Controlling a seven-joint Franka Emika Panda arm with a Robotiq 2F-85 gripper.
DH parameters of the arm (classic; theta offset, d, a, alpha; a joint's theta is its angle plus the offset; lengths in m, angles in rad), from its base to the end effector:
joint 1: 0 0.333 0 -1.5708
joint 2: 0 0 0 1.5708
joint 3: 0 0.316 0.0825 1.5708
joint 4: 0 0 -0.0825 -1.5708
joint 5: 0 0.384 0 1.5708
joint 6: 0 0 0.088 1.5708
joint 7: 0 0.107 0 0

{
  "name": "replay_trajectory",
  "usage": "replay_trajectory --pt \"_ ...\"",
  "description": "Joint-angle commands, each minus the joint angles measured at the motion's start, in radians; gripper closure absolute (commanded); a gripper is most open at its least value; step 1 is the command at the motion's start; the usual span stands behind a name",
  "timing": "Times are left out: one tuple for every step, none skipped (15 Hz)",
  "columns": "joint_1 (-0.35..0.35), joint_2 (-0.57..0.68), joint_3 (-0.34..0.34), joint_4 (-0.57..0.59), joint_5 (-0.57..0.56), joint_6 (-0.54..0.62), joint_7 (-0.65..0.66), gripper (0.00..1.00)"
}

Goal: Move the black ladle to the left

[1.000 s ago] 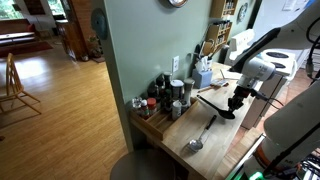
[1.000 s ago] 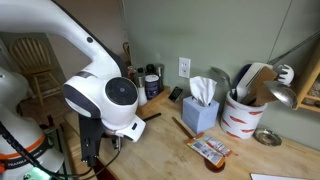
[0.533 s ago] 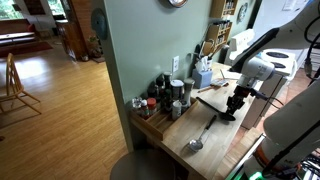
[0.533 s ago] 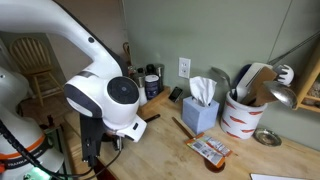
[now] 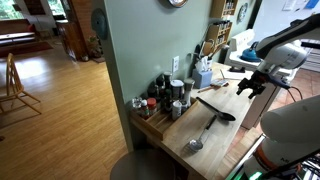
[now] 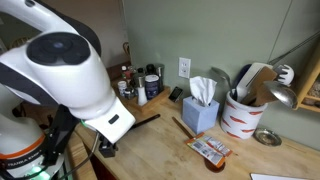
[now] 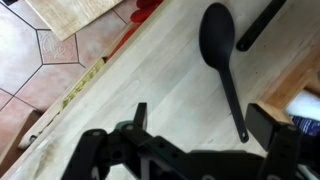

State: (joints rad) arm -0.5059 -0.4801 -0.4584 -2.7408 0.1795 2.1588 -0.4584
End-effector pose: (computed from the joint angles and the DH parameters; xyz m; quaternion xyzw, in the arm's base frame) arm 0.2191 -0.2777 0.3418 -0.9442 0.2697 -0.0497 0.1824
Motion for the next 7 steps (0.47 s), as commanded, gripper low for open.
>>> replay_trajectory --pt "-0.139 -0.249 0.081 -0.052 -0.043 -0.044 0.176 0.00" --pt "-0.157 -0.301 0.076 -0.038 -0.018 -0.081 0.200 0.00" --pt "-0.058 -0.164 0.011 0.009 -0.045 -0.039 0.148 0.00" --pt "-0.071 -0.203 0.018 0.009 -0.049 -0.049 0.159 0.00" --pt "-0.067 -0.220 0.011 0.007 -0.049 -0.049 0.159 0.00" --pt "-0.062 -0.219 0.006 0.006 -0.048 -0.049 0.158 0.00" --pt "-0.057 -0.209 0.004 0.006 -0.048 -0.049 0.157 0.00"
